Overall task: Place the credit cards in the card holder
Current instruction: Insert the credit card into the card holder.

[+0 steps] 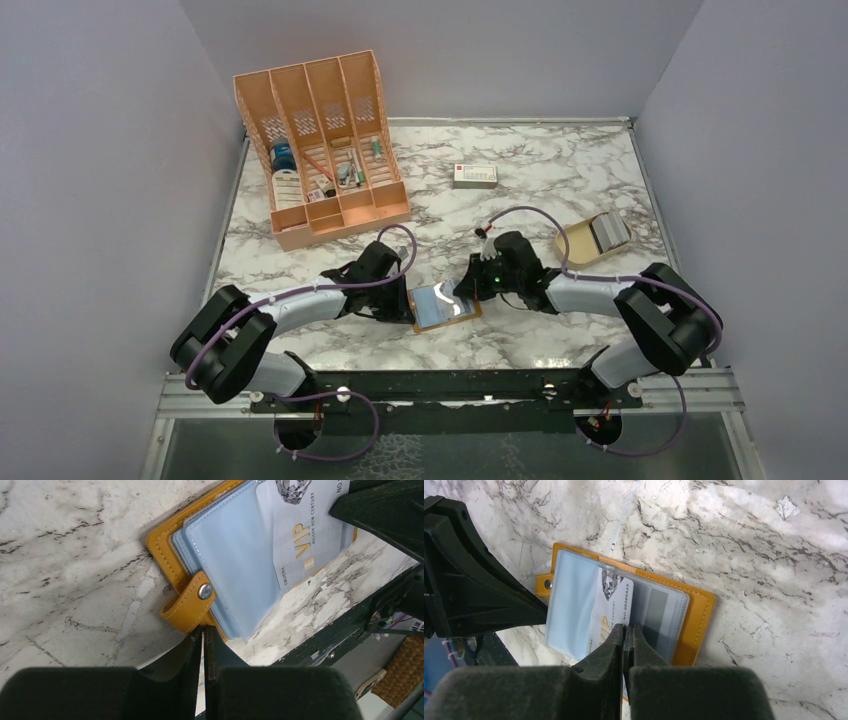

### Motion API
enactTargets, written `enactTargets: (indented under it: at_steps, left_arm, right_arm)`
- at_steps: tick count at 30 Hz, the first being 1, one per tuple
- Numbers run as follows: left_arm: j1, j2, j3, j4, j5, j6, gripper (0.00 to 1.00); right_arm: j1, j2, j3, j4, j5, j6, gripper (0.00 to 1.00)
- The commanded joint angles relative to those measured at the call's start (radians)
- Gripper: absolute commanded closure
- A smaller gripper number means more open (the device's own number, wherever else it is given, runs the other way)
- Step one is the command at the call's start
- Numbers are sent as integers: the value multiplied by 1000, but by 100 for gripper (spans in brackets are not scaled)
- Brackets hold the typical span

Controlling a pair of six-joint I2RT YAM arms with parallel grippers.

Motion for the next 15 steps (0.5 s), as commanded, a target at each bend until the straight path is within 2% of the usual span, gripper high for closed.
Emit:
enactTargets:
  at_steps: [1, 9, 15]
  left_arm:
    - [-1, 10, 13, -35, -45, 24, 90]
    - [-2, 13, 21, -47, -70, 35, 90]
    - [-1, 15, 24, -49, -65, 32, 90]
  right_arm:
    - [8, 20, 50, -108, 21, -107, 99]
    - [8, 33, 96, -198, 34, -188, 99]
    - [8, 35, 110, -198, 28, -179, 99]
